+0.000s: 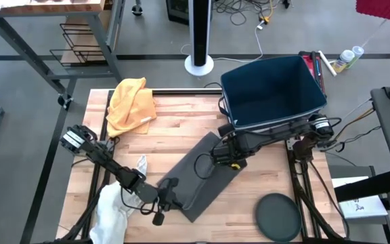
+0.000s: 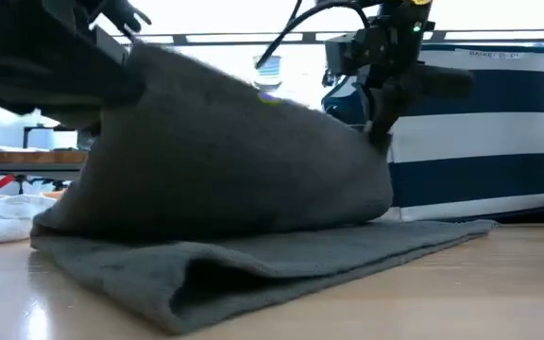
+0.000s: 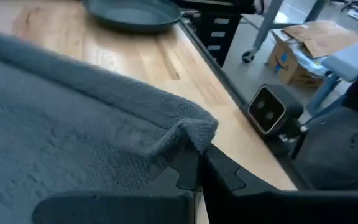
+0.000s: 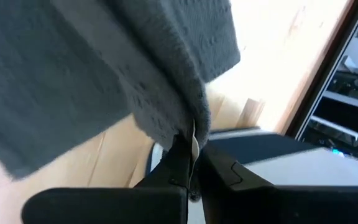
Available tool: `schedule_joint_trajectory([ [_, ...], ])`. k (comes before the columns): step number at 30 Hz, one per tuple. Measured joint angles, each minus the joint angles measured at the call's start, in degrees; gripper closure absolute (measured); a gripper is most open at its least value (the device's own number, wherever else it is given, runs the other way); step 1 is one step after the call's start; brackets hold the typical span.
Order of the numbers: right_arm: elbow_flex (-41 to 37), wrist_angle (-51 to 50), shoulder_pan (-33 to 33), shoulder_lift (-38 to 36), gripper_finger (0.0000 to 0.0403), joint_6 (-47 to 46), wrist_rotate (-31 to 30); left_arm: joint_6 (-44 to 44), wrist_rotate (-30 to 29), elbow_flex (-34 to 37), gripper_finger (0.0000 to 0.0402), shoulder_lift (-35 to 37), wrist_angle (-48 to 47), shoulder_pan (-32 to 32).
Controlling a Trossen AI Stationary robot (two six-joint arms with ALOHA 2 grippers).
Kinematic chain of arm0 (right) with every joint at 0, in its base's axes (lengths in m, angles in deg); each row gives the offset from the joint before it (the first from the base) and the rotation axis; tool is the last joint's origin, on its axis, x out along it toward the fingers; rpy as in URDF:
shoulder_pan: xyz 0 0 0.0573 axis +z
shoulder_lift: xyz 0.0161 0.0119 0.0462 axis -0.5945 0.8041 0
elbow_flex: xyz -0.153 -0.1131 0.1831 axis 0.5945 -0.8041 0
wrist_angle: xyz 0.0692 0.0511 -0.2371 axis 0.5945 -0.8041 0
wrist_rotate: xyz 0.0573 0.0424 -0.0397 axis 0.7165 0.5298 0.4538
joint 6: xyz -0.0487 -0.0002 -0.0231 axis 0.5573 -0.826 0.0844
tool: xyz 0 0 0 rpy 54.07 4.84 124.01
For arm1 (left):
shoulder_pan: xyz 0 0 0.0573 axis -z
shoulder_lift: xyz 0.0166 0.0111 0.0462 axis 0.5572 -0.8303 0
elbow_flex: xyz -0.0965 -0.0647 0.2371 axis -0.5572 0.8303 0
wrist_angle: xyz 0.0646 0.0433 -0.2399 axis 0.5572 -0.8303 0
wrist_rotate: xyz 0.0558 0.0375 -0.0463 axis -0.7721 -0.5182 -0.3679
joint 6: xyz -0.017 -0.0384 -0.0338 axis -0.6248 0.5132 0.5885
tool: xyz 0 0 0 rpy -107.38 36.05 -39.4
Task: Fold kitchen towel into neat rectangle
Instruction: Fold the gray towel
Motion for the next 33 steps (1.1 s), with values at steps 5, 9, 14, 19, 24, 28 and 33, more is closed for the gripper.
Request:
schedule_joint_trajectory([
  [5, 0.0, -1.4, 1.0, -0.6, 0.0394, -2.1, 3.1, -1.5, 1.1, -2.4, 0.0401, -0.4, -2.6, -0.1],
  [9, -1.1, -1.3, 1.3, -0.4, 0.0394, -4.4, 3.5, -3.9, 1.1, -4.3, 0.0400, -2.5, -3.0, -0.3],
  [14, -1.4, -0.9, 1.3, -0.2, 0.0394, -5.8, 4.1, -3.8, 1.1, -5.6, 0.0393, -3.6, -8.2, -0.3],
  [19, -1.4, -0.9, 1.4, -0.2, 0.0394, -5.8, 4.7, -2.5, 1.1, -5.5, 0.0400, -3.6, -9.9, -0.3],
  [24, -1.8, 0.3, 1.4, -0.2, 0.0394, -5.8, 4.7, -2.5, 1.1, -5.5, 0.0393, -3.6, -7.1, -0.4],
  [28, -2.2, 0.8, 1.4, -0.2, 0.0394, -6.2, 4.9, -2.5, 1.1, -5.5, 0.0381, -3.6, -5.9, -0.4],
  [33, -2.9, 1.3, 1.4, -0.2, 0.0394, -6.7, 5.0, -0.6, 1.8, -5.5, 0.0362, -3.6, -6.3, -0.5],
])
